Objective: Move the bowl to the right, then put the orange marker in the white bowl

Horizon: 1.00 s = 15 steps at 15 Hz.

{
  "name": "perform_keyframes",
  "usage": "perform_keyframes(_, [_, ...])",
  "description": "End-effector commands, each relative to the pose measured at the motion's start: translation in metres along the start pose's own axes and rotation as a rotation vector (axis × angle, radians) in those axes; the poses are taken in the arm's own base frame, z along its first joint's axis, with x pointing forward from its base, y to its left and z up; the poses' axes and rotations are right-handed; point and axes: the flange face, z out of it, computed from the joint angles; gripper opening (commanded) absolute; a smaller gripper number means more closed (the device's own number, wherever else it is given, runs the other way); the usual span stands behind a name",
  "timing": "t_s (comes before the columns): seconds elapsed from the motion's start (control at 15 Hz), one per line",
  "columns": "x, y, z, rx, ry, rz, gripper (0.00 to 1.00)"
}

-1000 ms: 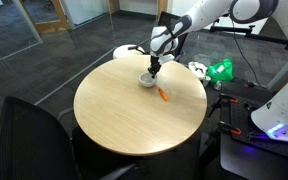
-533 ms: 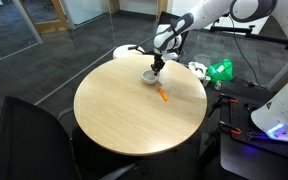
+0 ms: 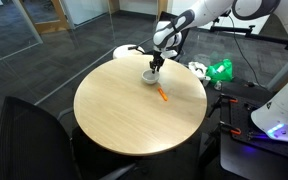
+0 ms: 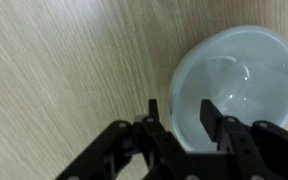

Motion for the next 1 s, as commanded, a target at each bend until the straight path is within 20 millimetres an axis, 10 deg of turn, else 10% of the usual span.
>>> perform_keyframes(0.0, [-0.013,-0.016,-0.025,0.001,0.007,0.001,0.77])
perform_keyframes(0.27, [-0.033,-0.038,-0.045,-0.016,0.018,-0.007,1.00])
perform_keyframes(0.93, [-0.140,-0.115,-0.066,-0.066,-0.034,0.206,1.00])
